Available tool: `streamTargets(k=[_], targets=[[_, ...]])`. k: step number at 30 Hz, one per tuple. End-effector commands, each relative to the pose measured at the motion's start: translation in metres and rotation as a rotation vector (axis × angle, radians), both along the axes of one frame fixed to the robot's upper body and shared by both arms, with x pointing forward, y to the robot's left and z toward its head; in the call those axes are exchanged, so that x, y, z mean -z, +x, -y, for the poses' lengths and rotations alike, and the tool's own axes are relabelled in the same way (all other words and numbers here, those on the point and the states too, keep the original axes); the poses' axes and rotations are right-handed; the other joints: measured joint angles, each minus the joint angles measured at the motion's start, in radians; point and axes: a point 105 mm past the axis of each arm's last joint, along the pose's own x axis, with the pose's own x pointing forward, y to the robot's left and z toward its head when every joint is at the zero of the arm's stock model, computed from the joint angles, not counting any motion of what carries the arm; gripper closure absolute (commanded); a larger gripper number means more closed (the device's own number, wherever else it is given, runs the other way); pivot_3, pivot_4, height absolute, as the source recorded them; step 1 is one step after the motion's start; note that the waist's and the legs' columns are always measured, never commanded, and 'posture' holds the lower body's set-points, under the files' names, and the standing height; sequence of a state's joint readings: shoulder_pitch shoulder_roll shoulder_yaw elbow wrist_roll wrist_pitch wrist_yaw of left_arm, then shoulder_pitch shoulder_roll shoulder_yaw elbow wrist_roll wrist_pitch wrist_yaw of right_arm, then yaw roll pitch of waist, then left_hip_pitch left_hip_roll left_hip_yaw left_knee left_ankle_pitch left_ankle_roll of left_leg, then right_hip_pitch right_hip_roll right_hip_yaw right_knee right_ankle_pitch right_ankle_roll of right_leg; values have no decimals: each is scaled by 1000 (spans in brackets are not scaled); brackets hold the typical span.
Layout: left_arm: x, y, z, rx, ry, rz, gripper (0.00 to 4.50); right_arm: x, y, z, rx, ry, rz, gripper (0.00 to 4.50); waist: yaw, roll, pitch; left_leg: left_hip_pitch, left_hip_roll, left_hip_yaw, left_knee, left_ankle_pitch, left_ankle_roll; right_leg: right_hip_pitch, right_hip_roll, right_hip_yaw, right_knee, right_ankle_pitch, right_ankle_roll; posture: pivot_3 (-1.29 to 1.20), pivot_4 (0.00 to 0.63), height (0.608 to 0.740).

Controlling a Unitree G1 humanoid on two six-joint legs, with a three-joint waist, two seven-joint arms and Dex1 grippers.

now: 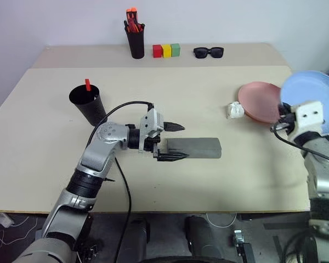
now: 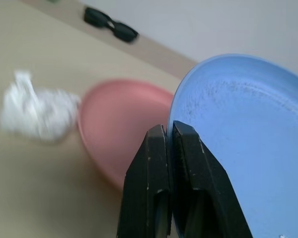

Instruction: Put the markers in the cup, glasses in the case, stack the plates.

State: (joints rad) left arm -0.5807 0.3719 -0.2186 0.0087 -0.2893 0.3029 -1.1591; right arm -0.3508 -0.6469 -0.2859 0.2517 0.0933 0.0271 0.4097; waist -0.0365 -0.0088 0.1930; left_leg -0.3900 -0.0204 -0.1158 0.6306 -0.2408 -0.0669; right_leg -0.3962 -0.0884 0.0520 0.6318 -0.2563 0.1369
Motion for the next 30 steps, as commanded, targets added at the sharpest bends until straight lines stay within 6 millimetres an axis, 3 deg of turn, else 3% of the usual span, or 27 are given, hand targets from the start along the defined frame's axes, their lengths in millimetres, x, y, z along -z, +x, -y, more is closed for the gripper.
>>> streamTargets(k=[1, 7, 10, 16, 21, 25, 30], targets=[[-15, 0, 0, -48, -43, 50, 0, -5, 18, -8, -72, -60, -11, 4423, -2, 0, 0, 0, 0, 0, 0, 0, 0, 0, 0, 0, 0, 0, 0, 0, 150, 740], [-20, -1, -3, -120, -63, 52, 0, 4, 44, -13, -146, -88, -92, 4423, -8, 0, 0, 0, 0, 0, -1, 0, 0, -1, 0, 0, 0, 0, 0, 0, 150, 740], [-20, -2, -5, -146, -61, 49, 0, 3, 53, -16, -165, -93, -108, 3590, -8, 1, 0, 0, 0, 0, -1, 0, 0, -1, 0, 0, 0, 0, 0, 0, 150, 740], [-19, -3, -10, -183, -57, 44, 0, -14, 62, -24, -167, -79, -37, 683, -8, 1, 0, 0, 0, 0, -1, 0, 0, -1, 0, 0, 0, 0, 0, 0, 150, 740], [-18, -3, -10, -194, -56, 34, 0, -20, 61, -50, -301, 66, -32, 683, -9, 1, 0, 0, 0, 0, -1, 0, 0, -1, 0, 0, 0, 0, 0, 0, 150, 740], [-20, -2, -9, -201, -60, 32, 0, -9, 58, -69, -380, 85, -93, 683, -8, 1, 0, 0, 0, 0, -1, 0, 0, -1, 0, 0, 0, 0, 0, 0, 150, 740], [-23, -1, -13, -224, -55, 40, 0, 13, 58, -78, -402, 80, -178, 683, -8, 1, 1, 0, 0, 0, -1, 0, 0, -1, 0, 0, 0, 0, 0, 0, 150, 740]])
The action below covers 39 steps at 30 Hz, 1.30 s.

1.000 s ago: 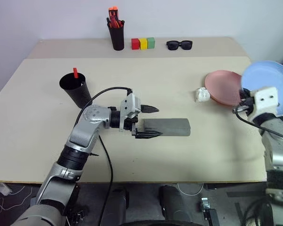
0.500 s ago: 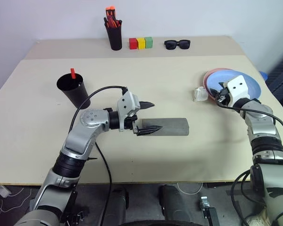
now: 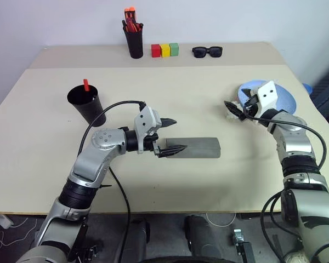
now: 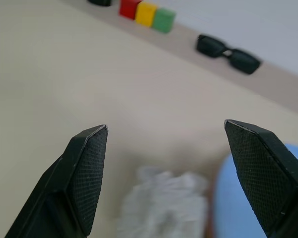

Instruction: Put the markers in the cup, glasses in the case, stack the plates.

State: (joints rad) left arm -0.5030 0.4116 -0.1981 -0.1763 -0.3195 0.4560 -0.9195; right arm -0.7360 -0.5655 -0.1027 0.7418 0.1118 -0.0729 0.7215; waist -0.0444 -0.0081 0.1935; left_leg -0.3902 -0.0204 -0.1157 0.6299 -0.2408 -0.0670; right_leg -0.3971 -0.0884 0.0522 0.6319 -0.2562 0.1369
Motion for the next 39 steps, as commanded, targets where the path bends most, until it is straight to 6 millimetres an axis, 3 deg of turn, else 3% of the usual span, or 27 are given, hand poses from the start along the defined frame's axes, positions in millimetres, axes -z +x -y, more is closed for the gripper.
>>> streamTargets(k=[1, 10, 13, 18, 19, 23, 26, 32, 38, 39], targets=[[-18, -3, -4, -10, -25, 57, 0, 2, 1, -5, -17, -18, -8, 683, 0, 0, 0, 0, 0, 0, 0, 0, 0, 0, 0, 0, 0, 0, 0, 0, 150, 740], [-20, -8, -17, -69, -14, 62, 0, 21, 8, -4, 25, -104, -52, 683, -1, 0, 0, 0, 0, 0, 0, 0, 0, -1, 0, 0, 0, 0, 0, 0, 150, 740], [-25, -11, -17, -74, -41, 55, 0, 26, 10, -1, 43, -147, -59, 1552, -1, 0, 0, 0, 0, 0, 0, 0, 0, 0, 0, 0, 0, 0, 0, 0, 150, 740], [-25, -11, -19, -85, -41, 51, 0, 23, 12, -2, 55, -174, -37, 4121, -1, 0, 0, 0, 0, 0, 0, 0, 0, 0, 0, 0, 0, 0, 0, 0, 150, 740], [-24, -11, -19, -86, -40, 49, 0, 21, 13, -1, 57, -181, -27, 4472, -1, 0, 0, 0, 0, 0, 0, 0, 0, 0, 0, 0, 0, 0, 0, 0, 150, 740], [-22, -11, -17, -82, -41, 42, 0, 6, 12, 0, 64, -179, 46, 4472, -1, 0, 0, 0, 0, 0, 0, 0, 0, 0, 0, 0, 0, 0, 0, 0, 150, 740], [-22, -10, -16, -73, -45, 38, 0, -19, 10, 3, 75, -131, 145, 4472, -1, 0, 0, 0, 0, 0, -1, 0, 0, 0, 0, 0, 0, 0, 0, 0, 150, 740], [-22, -6, -11, -58, -56, 37, 0, -57, 8, 32, 193, -94, 270, 4472, 2, 0, 0, 0, 0, 0, 0, 0, 0, 0, 0, 0, 0, 0, 0, 0, 150, 740], [-22, -3, -10, -60, -64, 42, 0, -52, 7, 73, 348, -151, 229, 4472, -1, 0, 0, 0, 0, 0, -1, 0, 0, 0, 0, 0, -1, 0, 0, 0, 150, 740], [-22, -2, -10, -64, -67, 39, 0, -47, 7, 78, 359, -156, 203, 4214, -1, 0, 0, 0, 0, 0, -1, 0, 0, 0, 0, 0, -1, 0, 0, 0, 150, 740]])
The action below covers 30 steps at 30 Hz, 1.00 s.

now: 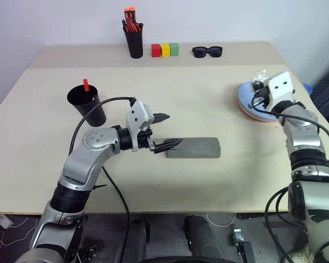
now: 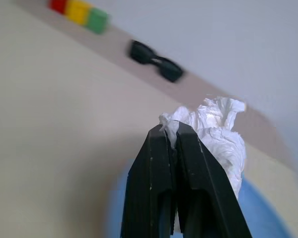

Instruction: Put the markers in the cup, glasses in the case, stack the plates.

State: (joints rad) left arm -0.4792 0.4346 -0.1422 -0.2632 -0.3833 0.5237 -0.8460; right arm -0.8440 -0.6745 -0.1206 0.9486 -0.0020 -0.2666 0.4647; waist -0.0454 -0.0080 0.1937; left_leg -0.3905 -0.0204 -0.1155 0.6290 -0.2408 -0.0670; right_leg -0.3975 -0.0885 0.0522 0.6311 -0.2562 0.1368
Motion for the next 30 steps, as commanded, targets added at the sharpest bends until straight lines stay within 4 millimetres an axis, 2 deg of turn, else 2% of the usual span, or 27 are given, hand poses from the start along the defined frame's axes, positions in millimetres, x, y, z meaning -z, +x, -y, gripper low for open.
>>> streamTargets(k=[1, 2, 4, 9, 14, 16, 19, 23, 30], targets=[[-7, 0, 1, 4, -15, 35, 0, -3, -2, 20, 62, -21, -8, 3909, -1, 0, 0, 0, 0, 0, 0, 0, 0, 0, 0, 0, 0, 0, 0, 0, 150, 740], [-7, 0, 0, 3, -16, 33, 0, -2, -3, 22, 68, -24, -16, 3615, -1, 0, 0, 0, 0, 0, 0, 0, 0, 0, 0, 0, 0, 0, 0, 0, 150, 740], [-7, 1, -1, -3, -18, 30, 0, 1, -4, 26, 69, -34, -35, 2744, -3, 0, 0, 0, 0, 0, 0, 0, 0, 0, 0, 0, 0, 0, 0, 0, 150, 740], [-8, 4, -5, -31, -26, 38, 0, -7, -6, 31, 65, -26, -13, 78, -2, 0, 0, 0, 0, 0, 0, 0, 0, 0, 0, 0, 0, 0, 0, 0, 150, 740], [-17, 18, -19, -194, -105, 195, 0, -28, -15, 27, -32, 118, 82, 32, 0, 0, 0, 0, 0, 0, 0, 0, 0, 0, 0, 0, 0, 0, 0, 0, 150, 740], [-4, 16, -33, -256, -125, 161, 0, -28, -27, 15, -153, 205, 107, 32, 1, 0, 0, 0, 0, 0, 0, 0, 0, 0, 0, 0, -1, 0, 0, 0, 150, 740], [22, 3, -52, -264, -101, 23, 0, -13, -53, -1, -289, 235, 66, 32, 2, 0, 0, 1, 0, 0, -1, -1, 2, 0, 0, 0, 0, 0, 0, 0, 150, 740], [34, -16, -75, -296, -129, -21, 0, 10, -95, -14, -422, 300, -47, 32, 8, 1, 0, -1, 0, 0, 0, -1, 2, 0, -1, 0, 0, 0, 0, 0, 150, 740], [42, -52, -116, -376, -112, -26, 0, 36, -165, -4, -419, 317, -141, 32, 11, 1, 0, 2, 0, 1, 1, -1, 2, 3, -1, 0, 0, -2, -5, 0, 150, 740]])
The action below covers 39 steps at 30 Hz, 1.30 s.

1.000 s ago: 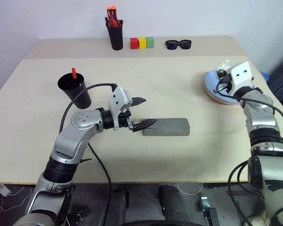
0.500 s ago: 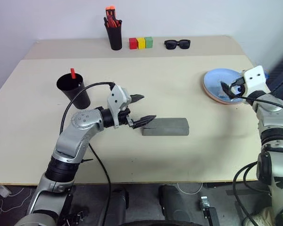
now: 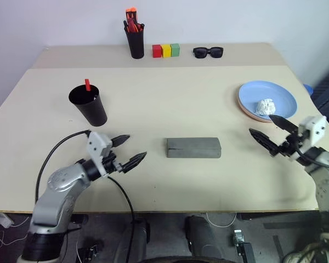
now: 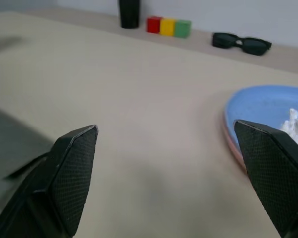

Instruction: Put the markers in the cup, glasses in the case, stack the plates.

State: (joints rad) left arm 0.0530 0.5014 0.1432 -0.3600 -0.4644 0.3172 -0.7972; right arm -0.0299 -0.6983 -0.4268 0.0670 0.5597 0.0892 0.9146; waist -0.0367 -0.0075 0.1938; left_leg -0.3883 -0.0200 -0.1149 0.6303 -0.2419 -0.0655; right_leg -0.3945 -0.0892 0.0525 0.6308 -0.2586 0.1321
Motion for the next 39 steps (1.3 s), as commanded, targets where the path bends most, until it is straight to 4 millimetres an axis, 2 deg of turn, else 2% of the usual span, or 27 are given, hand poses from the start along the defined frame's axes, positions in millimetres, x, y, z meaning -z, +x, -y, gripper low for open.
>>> streamTargets(k=[1, 6, 9, 13, 20, 28, 36, 39], targets=[[-15, -15, -20, -40, 6, 70, 0, -8, -32, 7, -6, -8, 4, 32, 4, 0, 0, 0, 0, 0, 0, 0, 0, 0, 0, 0, 0, 0, 0, 0, 150, 740], [-8, -31, -32, -78, 45, 56, 0, 26, -71, 19, 25, -4, -106, 32, 11, -1, 0, 0, 0, 1, 0, 0, 0, 0, 0, 0, -2, -1, -2, 0, 150, 740], [-7, -34, -37, -114, 44, 75, 0, 39, -80, 26, 50, -5, -135, 32, 17, -1, -1, 0, 1, 1, 1, 0, 0, 0, -1, 0, -2, -2, -1, 0, 150, 740], [-3, -40, -46, -138, 31, 59, 0, 46, -87, 36, 71, -25, -153, 32, 18, -1, -1, 0, 1, 3, 0, 0, -1, 0, -1, 0, -3, -2, -2, 0, 150, 740], [0, -51, -52, -119, 33, 13, 0, 48, -90, 48, 90, -51, -159, 32, 22, -1, -1, -1, 0, 3, 0, 0, -1, -1, -1, 0, -4, -1, -4, 0, 150, 740], [-2, -54, -44, -113, 25, 0, 0, 45, -95, 60, 119, -71, -163, 32, 22, -1, -1, -2, 0, 3, 0, -1, -1, -1, -2, 0, -6, -1, -4, 0, 150, 740], [-8, -56, -35, -96, 13, -8, 0, 38, -95, 63, 116, -93, -166, 32, 22, -1, -1, -2, 0, 3, -1, -1, -1, 0, -2, 0, -7, -1, -4, 0, 150, 740], [0, -60, -39, -99, 32, -31, 0, 37, -96, 62, 115, -95, -168, 32, 21, -1, -1, -2, 0, 3, -1, -1, -1, -1, -2, 0, -7, -1, -4, 0, 150, 740]])
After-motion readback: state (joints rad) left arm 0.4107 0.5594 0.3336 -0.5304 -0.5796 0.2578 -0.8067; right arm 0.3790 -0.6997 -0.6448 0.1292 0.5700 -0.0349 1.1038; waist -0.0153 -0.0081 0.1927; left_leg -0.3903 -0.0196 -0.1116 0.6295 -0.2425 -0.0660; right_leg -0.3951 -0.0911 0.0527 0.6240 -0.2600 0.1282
